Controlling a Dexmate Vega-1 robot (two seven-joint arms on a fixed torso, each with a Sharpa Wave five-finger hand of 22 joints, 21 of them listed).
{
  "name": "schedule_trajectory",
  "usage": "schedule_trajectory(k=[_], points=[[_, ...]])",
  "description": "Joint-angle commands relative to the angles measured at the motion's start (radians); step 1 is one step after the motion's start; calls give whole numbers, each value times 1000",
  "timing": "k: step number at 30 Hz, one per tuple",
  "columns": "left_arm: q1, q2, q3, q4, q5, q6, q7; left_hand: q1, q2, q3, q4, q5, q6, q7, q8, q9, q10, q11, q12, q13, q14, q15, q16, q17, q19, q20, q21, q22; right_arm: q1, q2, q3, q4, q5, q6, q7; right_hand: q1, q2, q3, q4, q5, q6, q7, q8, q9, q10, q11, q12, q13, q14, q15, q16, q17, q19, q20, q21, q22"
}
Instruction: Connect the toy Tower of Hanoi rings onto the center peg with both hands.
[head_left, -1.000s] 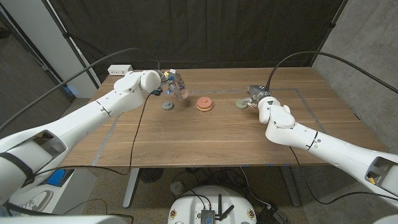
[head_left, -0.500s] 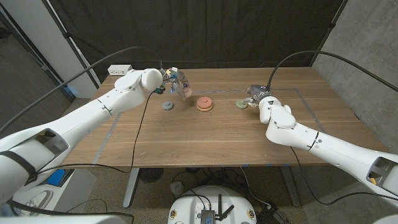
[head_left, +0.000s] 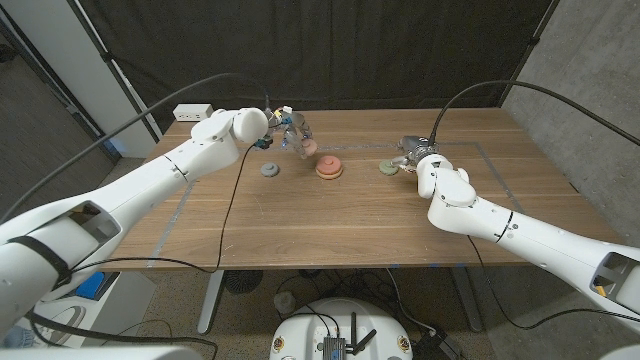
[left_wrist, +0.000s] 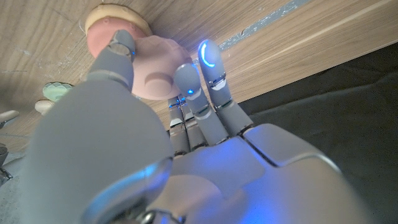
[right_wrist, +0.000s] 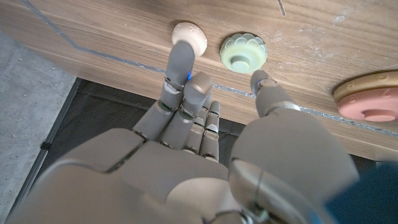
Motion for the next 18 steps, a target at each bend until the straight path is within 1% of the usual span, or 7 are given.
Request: schedule_trajectory(k=[1,7,18], points=[[-32,-45,27,59,-3,-48,5,12,15,26,16,4,8,0,-4,7,104,-94,-2,42,8,2,-2,6,7,-110,1,2,0,-4,4,-2,8,-6,-6,-2,3,6,0,4,6,0,-5,3,8,-4,6,2,7,2,4,5,10,-53,5,2],[-38,-63,36,84,-8,-58,14,13,15,26,17,4,11,-1,-7,8,109,-94,-5,47,3,1,-12,4,6,-110,1,1,0,-6,7,-3,12,-8,-9,-2,3,7,0,4,7,1,-5,3,8,-3,6,2,8,2,6,6,10,-53,5,2],[-47,-73,45,104,-13,-62,18,14,17,26,17,4,13,-1,-12,10,112,-93,-12,49,6,1,-16,9,6,-110,0,2,0,-9,8,0,21,-4,-13,-3,3,8,1,5,7,0,-6,3,9,-3,6,2,7,2,6,6,10,-53,5,2]])
